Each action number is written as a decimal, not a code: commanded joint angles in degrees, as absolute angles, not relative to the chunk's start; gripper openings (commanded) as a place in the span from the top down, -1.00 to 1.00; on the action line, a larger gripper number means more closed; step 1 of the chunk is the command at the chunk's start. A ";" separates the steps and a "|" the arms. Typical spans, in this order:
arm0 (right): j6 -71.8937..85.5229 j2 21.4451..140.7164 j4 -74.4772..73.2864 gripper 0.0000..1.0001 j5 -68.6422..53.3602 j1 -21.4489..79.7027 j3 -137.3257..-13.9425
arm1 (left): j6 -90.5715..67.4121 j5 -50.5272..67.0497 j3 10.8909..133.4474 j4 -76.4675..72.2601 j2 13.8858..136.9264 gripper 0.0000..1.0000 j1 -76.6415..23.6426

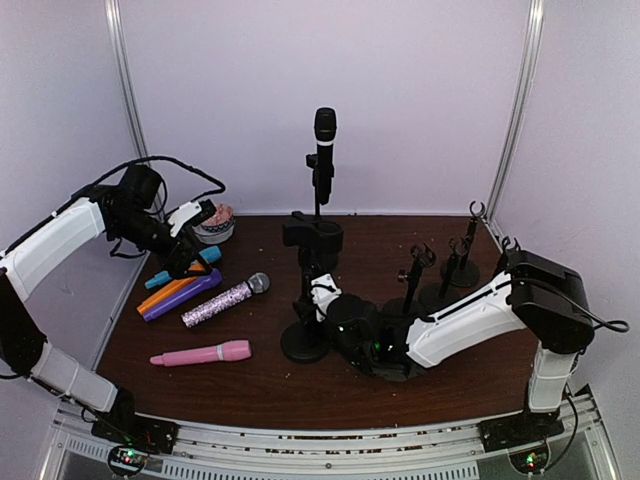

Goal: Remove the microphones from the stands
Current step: Pick up the knob on the microphone stand, then hold the microphone stand.

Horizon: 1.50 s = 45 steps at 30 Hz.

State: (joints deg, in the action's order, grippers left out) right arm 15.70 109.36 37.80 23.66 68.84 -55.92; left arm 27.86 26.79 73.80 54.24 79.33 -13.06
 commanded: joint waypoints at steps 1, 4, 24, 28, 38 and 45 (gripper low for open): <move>15.41 108.80 36.24 0.76 24.95 68.97 -57.02 | 28.92 33.72 73.83 53.53 79.73 -0.66 -12.68; 14.97 106.40 35.20 0.91 25.06 68.87 -57.41 | 28.37 36.46 73.67 53.19 80.60 -0.63 -12.80; 30.33 92.79 33.68 1.00 -0.87 63.11 -67.67 | 29.44 51.89 81.74 53.82 85.18 -0.55 -28.98; 31.28 93.19 33.29 1.00 -3.87 63.13 -70.00 | 28.75 54.65 83.61 53.80 86.09 -0.41 -30.01; 32.13 94.02 34.17 1.00 -6.41 63.19 -72.69 | 27.77 59.55 81.78 53.83 86.34 0.08 -31.51; 32.15 94.42 33.69 1.00 -7.44 63.61 -74.38 | 27.18 60.81 82.84 53.79 87.09 0.60 -31.54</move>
